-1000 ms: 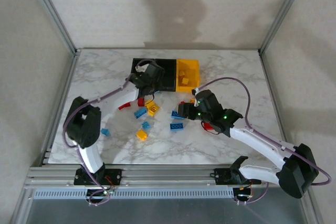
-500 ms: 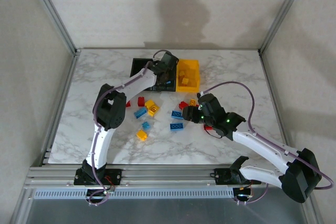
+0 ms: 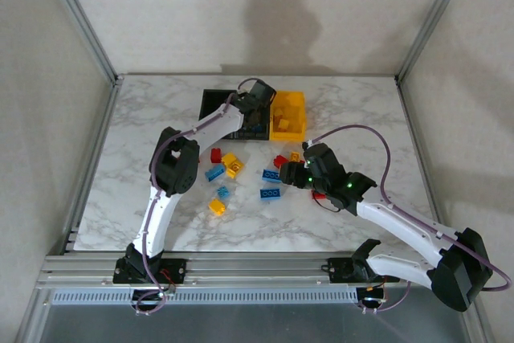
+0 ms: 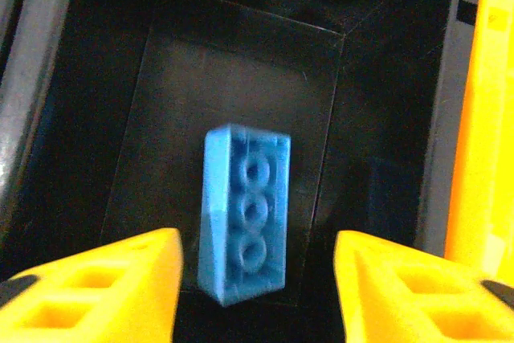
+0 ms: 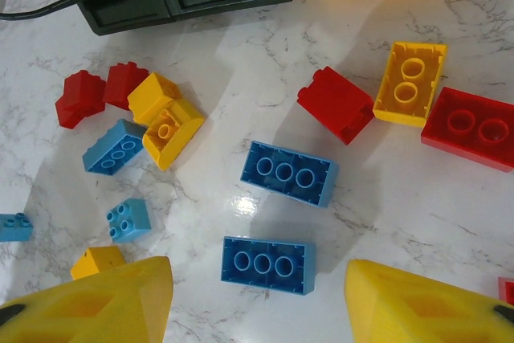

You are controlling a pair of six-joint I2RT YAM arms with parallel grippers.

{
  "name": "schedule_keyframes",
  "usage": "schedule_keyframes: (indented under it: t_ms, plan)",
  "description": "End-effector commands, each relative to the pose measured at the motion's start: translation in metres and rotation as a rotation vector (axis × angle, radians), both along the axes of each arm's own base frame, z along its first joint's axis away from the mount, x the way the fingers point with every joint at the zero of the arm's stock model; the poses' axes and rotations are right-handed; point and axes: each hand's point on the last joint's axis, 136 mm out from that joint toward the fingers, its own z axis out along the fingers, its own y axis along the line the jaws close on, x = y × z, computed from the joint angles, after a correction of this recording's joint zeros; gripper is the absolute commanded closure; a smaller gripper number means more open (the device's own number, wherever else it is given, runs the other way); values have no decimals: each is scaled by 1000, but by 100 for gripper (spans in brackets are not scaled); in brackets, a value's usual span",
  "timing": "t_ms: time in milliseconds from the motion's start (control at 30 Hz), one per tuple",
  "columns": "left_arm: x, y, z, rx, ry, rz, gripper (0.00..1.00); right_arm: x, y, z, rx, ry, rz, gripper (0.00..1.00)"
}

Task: Sort the legos into containers by color
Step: Place the lego in the container.

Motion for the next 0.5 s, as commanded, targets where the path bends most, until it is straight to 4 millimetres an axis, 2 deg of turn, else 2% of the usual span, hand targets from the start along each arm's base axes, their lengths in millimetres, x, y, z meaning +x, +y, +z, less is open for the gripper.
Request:
schedule_keyframes:
  t_ms: [0, 133, 267, 467]
  plan:
    - [1, 3, 10, 13, -5, -8, 44, 2, -7, -3, -18, 3, -33, 41]
    - [-4, -2, 29, -13, -24, -31, 42, 3, -7, -1, -16, -1, -33, 41]
    - [-19, -2, 52, -41, -51, -56, 41, 3, -7, 2, -15, -12, -30, 41]
    - [-55, 17, 81, -90, -91, -65, 39, 5, -3, 9, -3, -25, -17, 40]
